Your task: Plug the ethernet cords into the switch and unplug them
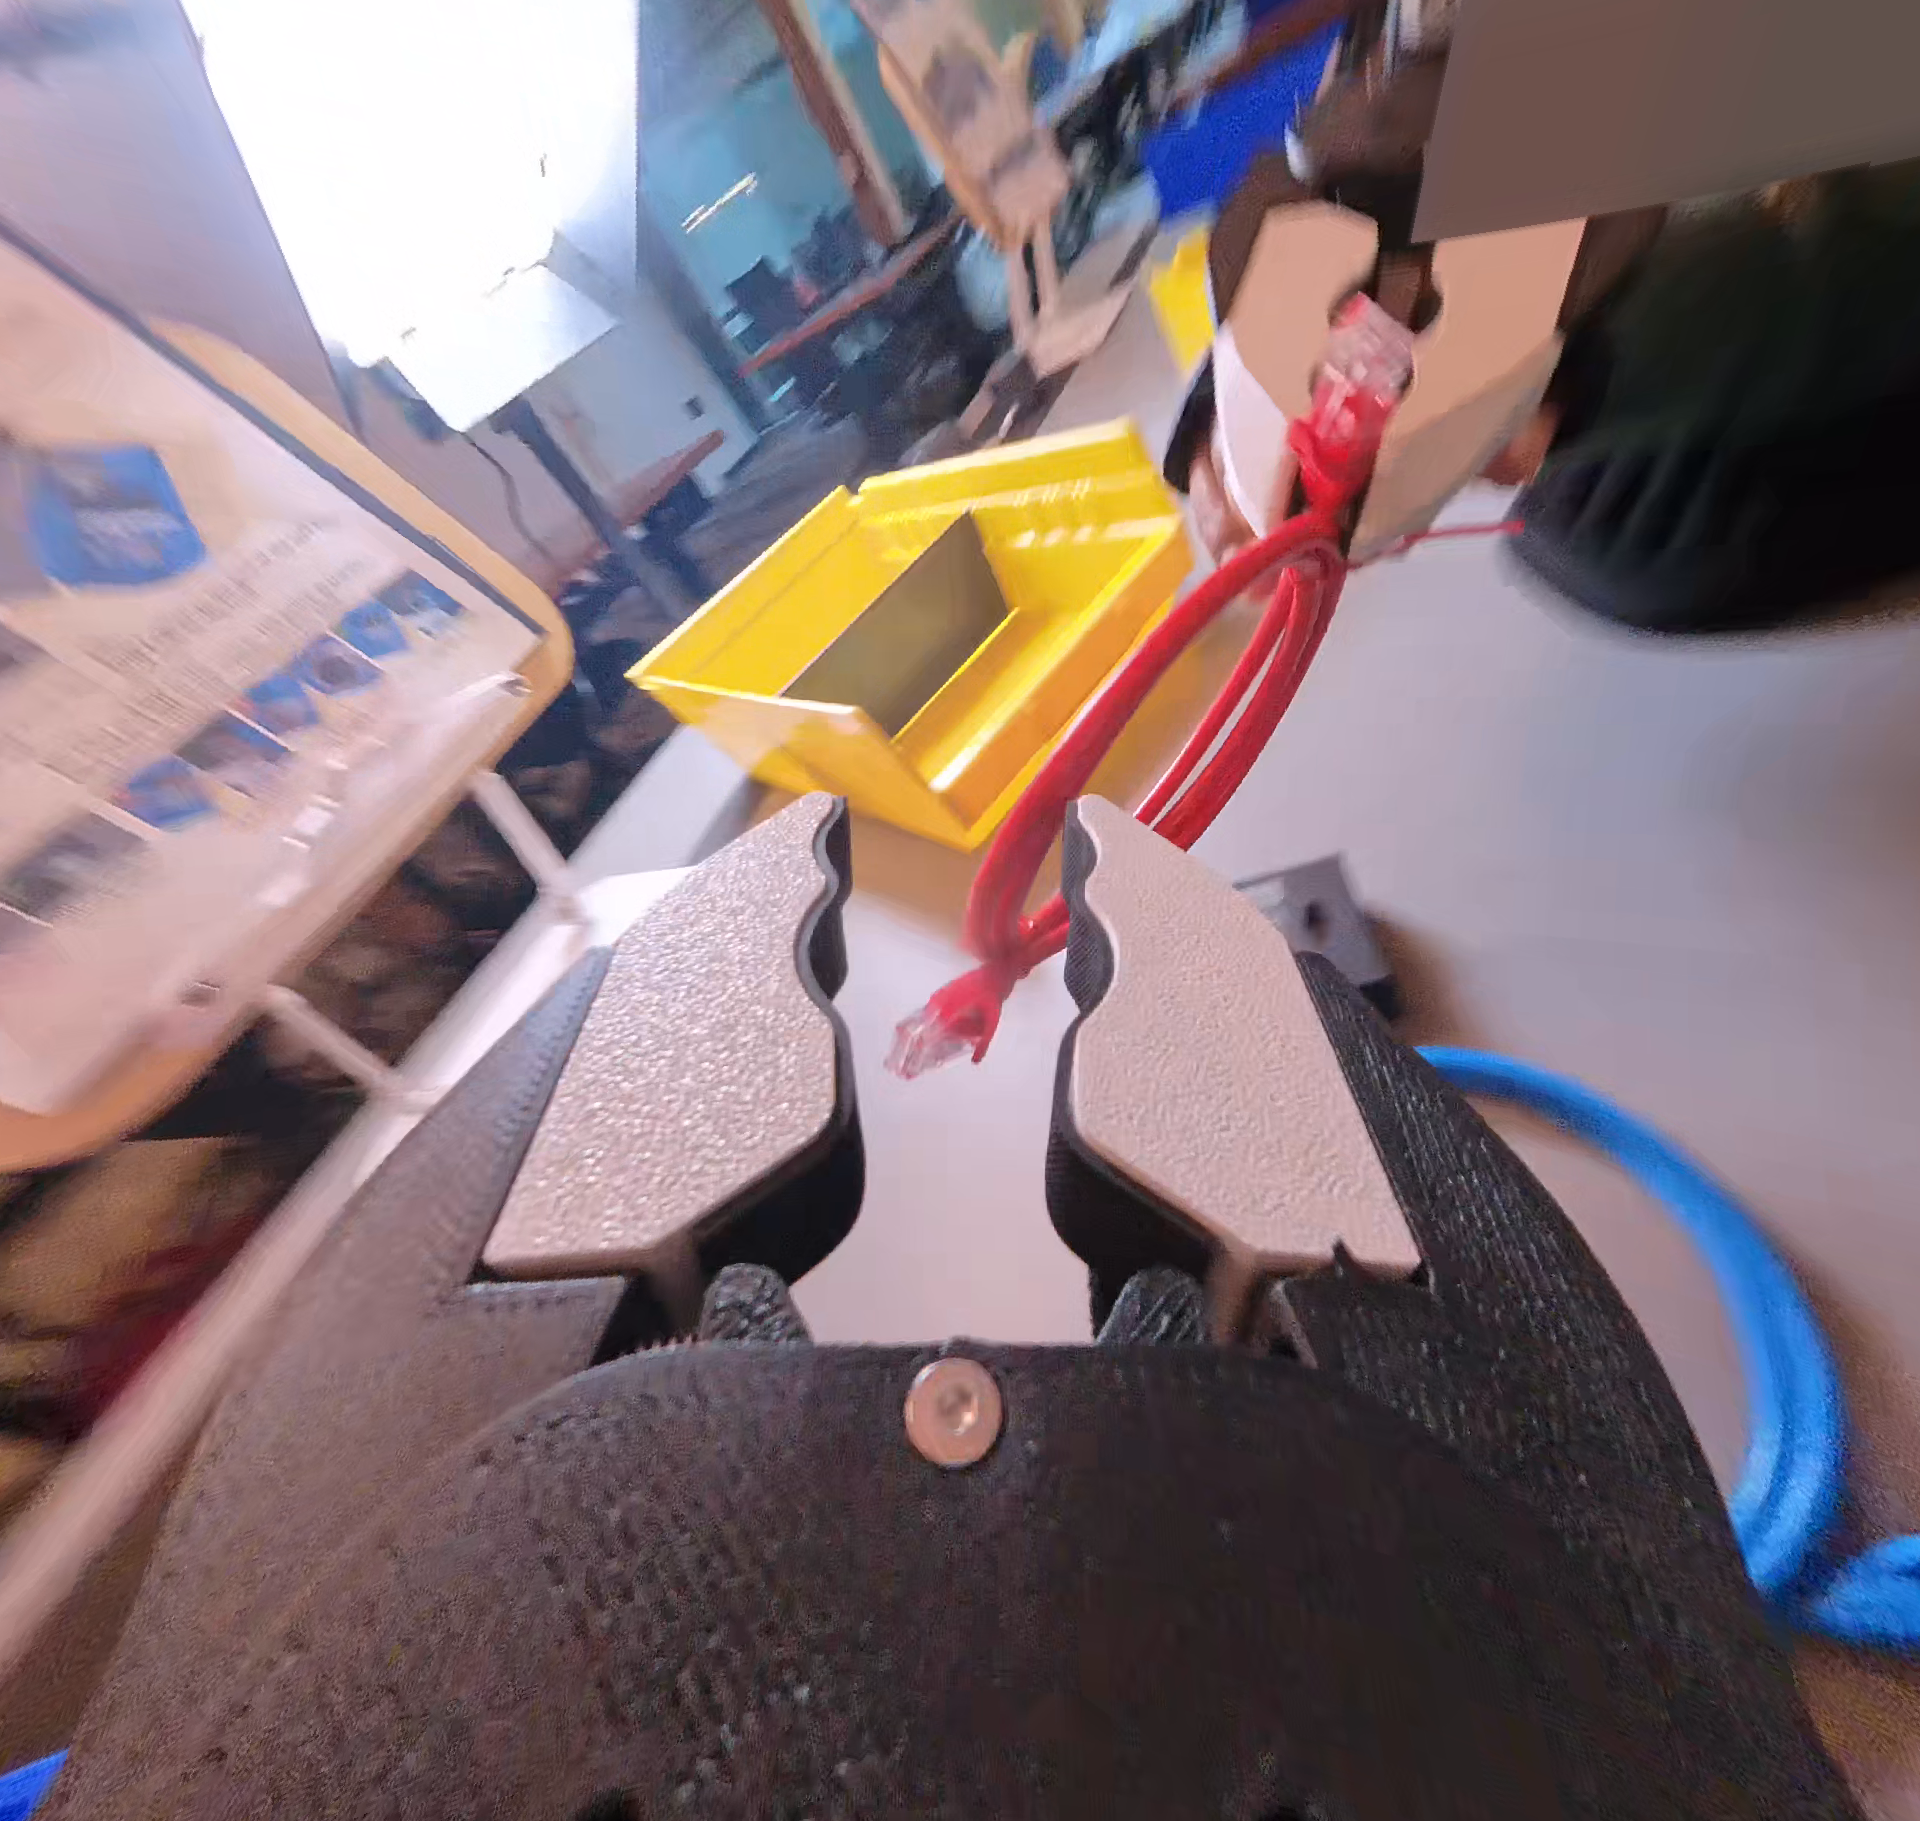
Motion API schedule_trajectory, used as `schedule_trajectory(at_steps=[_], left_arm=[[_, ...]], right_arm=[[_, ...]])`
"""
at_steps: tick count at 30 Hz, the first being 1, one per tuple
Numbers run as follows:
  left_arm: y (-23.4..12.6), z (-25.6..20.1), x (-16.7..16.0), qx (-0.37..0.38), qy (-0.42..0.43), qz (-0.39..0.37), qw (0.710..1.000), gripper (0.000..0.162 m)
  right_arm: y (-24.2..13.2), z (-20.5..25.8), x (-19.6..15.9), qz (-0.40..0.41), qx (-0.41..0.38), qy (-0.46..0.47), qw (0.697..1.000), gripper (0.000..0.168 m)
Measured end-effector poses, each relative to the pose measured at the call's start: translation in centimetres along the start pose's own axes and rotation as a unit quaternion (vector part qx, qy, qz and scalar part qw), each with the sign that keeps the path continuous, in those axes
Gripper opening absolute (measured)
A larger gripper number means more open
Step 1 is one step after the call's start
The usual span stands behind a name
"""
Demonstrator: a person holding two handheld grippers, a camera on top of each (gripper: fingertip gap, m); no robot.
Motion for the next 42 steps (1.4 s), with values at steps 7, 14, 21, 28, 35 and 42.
schedule_trajectory(at_steps=[7,14,21,28,35,42], left_arm=[[0.9,-0.3,-4.3,-0.158,-0.279,-0.069,0.945,0.047],[4.6,-0.9,-3.0,-0.148,-0.358,-0.109,0.915,0.015],[0.7,3.6,-1.5,-0.111,-0.413,-0.184,0.885,0.013],[1.4,0.9,-1.9,-0.216,-0.506,-0.04,0.834,0.012],[1.8,-2.6,-3.5,-0.318,-0.535,0.068,0.78,0.012],[3.7,-6.8,-4.0,-0.382,-0.527,0.132,0.748,0.012]], right_arm=[[-2.0,-1.1,2.3,-0.171,0.014,0.101,0.98,0.01],[-3.0,-1.9,2.6,-0.264,0.014,0.185,0.947,0.01],[-0.4,0.3,-1.3,-0.02,0.061,0.087,0.994,0.01],[2.5,5.8,-2.5,0.08,0.231,0.091,0.965,0.029],[-0.5,0.1,-0.8,0.033,0.127,0.163,0.978,0.038],[2.2,2.3,-3.1,0.104,0.152,0.118,0.976,0.028]])
Point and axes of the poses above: each gripper's, where its closed fingertips meet, y out along the fingers, x out of its top, z = x × y across the jaws, the point moved 7 cm from there along -y, back along the fingers, and after that the axes turned 9 degrees about -z, right-handed, at the moved point
